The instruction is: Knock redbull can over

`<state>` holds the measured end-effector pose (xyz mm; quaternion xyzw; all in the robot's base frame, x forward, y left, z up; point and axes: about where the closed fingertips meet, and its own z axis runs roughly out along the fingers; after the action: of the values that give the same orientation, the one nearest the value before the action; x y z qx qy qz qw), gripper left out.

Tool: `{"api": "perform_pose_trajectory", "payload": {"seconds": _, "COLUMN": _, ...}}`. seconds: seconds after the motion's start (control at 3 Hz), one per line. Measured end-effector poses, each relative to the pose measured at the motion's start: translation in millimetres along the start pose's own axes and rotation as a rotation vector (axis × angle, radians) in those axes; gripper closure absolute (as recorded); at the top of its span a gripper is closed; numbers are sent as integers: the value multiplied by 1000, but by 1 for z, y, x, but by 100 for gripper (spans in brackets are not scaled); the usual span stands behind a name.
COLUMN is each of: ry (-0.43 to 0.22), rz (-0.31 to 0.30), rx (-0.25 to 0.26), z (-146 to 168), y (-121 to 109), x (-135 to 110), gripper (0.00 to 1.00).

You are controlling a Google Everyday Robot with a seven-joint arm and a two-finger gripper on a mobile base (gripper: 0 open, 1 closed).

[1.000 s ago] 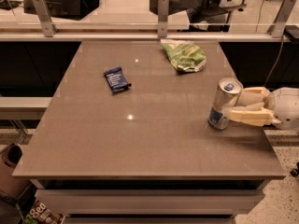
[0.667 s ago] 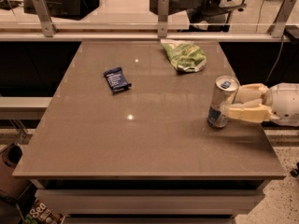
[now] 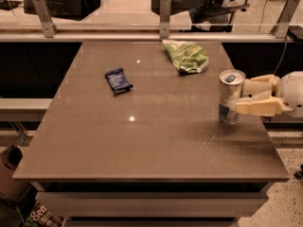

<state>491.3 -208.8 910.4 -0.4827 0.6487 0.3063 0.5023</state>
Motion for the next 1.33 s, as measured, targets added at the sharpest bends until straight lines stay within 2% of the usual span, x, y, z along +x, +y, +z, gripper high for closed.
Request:
{"api": "perform_pose_trajectory", "payload": {"seconds": 0.67, "ry": 222, "rz": 20, "rx": 103, "z": -18, "y": 1, "x": -7, "gripper": 100}}
{"api": "perform_pose_trajectory", "payload": {"seconds": 1.33, "ry": 470, "rz": 37, "rx": 160, "z": -20, "y": -4, "x": -3, "gripper": 100}}
